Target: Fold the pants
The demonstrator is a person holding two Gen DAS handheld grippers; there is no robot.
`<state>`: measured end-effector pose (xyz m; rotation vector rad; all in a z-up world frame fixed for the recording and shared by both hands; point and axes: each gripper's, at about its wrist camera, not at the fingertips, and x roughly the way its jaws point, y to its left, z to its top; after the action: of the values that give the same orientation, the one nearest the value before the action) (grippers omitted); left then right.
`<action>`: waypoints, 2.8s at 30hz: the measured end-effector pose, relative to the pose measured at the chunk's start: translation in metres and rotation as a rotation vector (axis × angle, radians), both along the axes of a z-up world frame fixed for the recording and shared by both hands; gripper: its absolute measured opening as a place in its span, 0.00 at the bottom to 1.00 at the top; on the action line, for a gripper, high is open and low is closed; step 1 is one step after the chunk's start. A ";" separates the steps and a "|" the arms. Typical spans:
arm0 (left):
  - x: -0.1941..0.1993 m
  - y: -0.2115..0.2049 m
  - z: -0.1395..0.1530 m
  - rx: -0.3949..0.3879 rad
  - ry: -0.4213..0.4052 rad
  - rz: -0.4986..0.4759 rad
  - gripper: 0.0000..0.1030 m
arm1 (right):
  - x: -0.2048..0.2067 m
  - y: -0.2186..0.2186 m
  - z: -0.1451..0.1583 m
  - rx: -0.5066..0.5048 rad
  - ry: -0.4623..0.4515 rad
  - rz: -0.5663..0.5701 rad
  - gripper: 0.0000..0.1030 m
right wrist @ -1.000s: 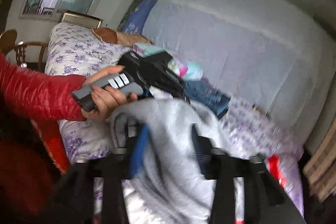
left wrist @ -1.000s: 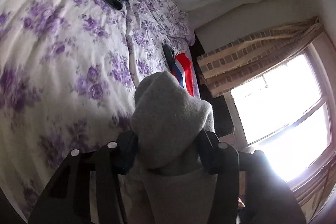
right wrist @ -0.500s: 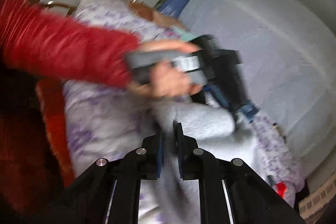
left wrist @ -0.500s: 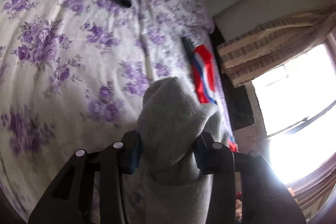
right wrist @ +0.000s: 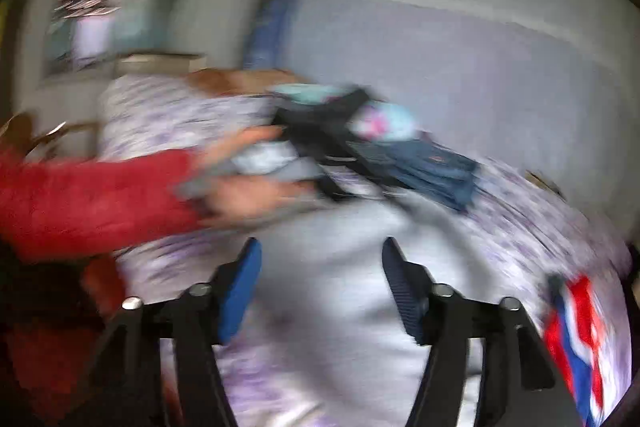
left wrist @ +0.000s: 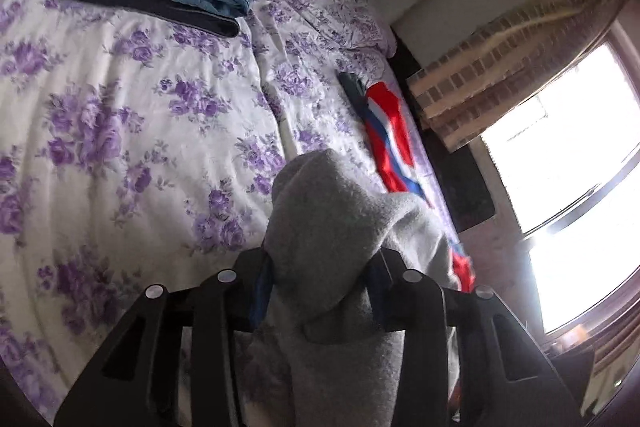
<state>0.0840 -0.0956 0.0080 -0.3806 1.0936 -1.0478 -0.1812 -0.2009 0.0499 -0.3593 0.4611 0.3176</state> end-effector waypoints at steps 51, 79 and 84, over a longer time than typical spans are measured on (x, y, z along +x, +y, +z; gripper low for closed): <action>-0.085 0.045 -0.042 0.122 -0.038 0.111 0.96 | 0.050 -0.184 -0.076 0.922 0.536 -0.248 0.97; -0.081 0.040 -0.052 -0.012 0.002 0.039 0.96 | 0.070 -0.188 -0.085 1.123 0.491 -0.206 0.97; -0.104 0.023 -0.047 0.050 -0.106 0.034 0.95 | 0.084 -0.180 -0.084 1.088 0.472 -0.182 0.97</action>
<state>-0.0205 -0.0726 -0.0386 -0.2986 1.0132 -0.9978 -0.0967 -0.3807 -0.0343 0.8309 0.7035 0.4299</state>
